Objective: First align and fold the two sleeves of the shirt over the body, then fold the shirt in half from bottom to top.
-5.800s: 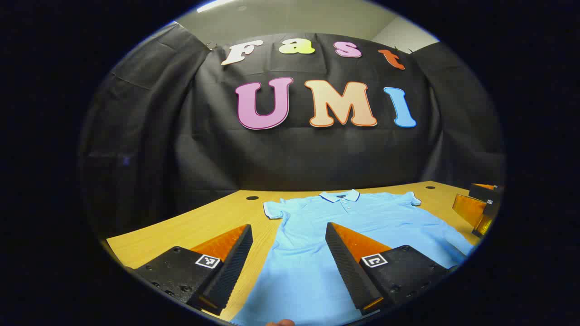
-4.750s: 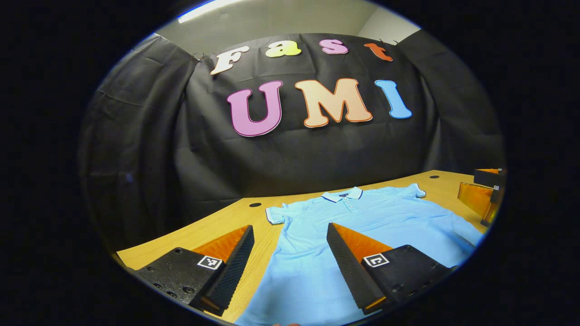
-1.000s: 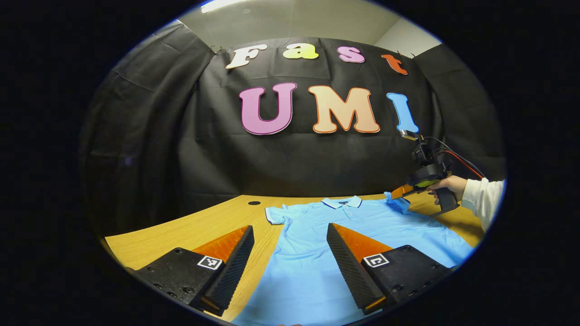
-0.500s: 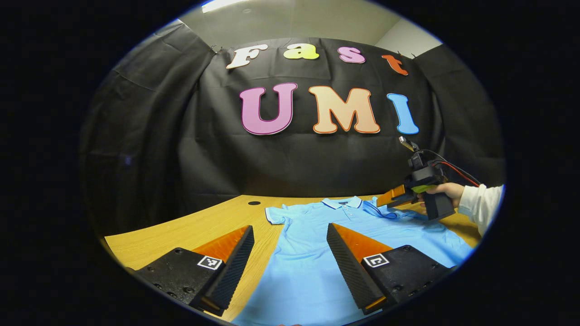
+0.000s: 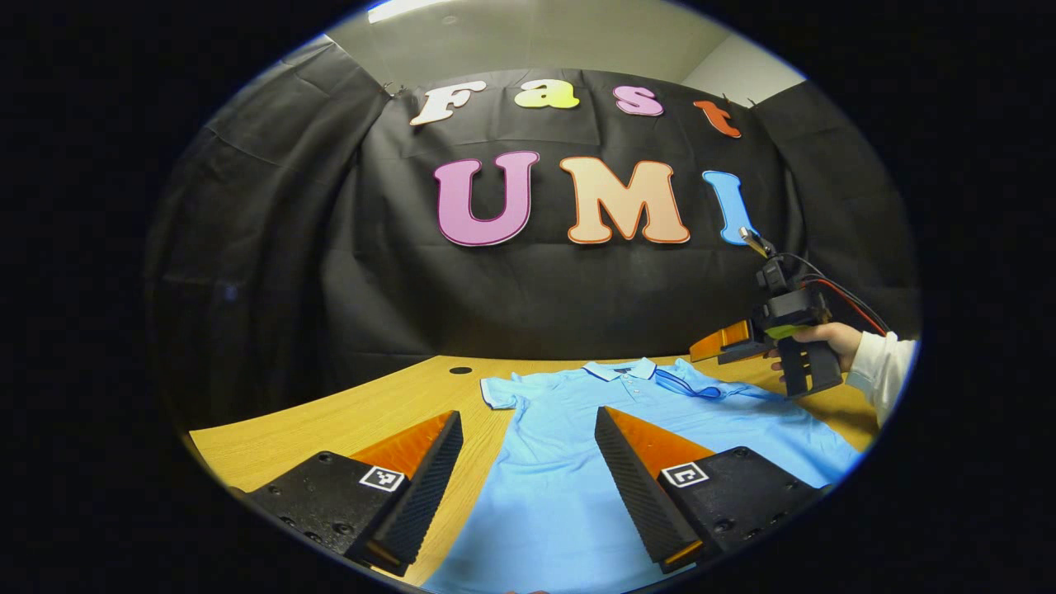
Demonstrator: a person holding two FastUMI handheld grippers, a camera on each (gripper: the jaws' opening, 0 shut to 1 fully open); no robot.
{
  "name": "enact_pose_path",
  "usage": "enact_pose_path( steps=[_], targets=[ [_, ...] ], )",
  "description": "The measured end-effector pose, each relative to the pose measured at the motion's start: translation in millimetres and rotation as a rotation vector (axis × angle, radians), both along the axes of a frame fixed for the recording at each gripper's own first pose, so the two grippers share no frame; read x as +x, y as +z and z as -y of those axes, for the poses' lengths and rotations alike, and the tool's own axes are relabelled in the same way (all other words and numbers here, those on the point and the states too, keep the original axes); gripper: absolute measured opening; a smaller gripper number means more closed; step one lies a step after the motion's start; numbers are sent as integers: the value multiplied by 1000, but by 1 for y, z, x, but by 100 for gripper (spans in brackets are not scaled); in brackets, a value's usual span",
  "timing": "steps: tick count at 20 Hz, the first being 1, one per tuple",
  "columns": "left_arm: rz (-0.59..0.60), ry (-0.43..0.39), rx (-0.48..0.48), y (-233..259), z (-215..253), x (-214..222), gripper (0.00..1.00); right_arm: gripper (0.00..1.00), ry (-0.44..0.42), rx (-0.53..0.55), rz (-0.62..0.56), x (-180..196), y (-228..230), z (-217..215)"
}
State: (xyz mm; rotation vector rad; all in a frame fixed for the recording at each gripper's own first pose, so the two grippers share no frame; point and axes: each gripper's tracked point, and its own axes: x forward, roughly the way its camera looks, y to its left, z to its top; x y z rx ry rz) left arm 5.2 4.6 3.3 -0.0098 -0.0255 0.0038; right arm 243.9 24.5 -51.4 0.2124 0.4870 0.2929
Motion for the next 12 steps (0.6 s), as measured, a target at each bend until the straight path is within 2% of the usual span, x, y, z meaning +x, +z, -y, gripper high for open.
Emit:
enact_pose_path(
  steps=[2, 3, 7, 8, 10, 11, 12],
  targets=[
    [-1, 0, 1, 0, 0, 0, 96, 94, -4, -31, 53, -18, 12, 4],
    [-1, 0, 2, -1, 0, 0, 96, 98, -1, -48, 79, -28, 16, 6],
    [-2, -7, 5, -1, 2, 0, 96, 98, 13, -73, 136, -78, 26, 7],
    [-2, -16, 8, 0, 4, 0, 97, 95, 14, -79, 144, -91, 27, 8],
    [-6, -32, 18, -1, 7, 0, 96, 98, 16, -93, 167, -114, 29, 10],
    [-8, -36, 24, -2, 8, 0, 97, 95, 5, -98, 181, -123, 30, 13],
    [-18, -43, 30, -4, 9, 2, 96, 98, -3, -93, 192, -130, 31, 14]
  ],
)
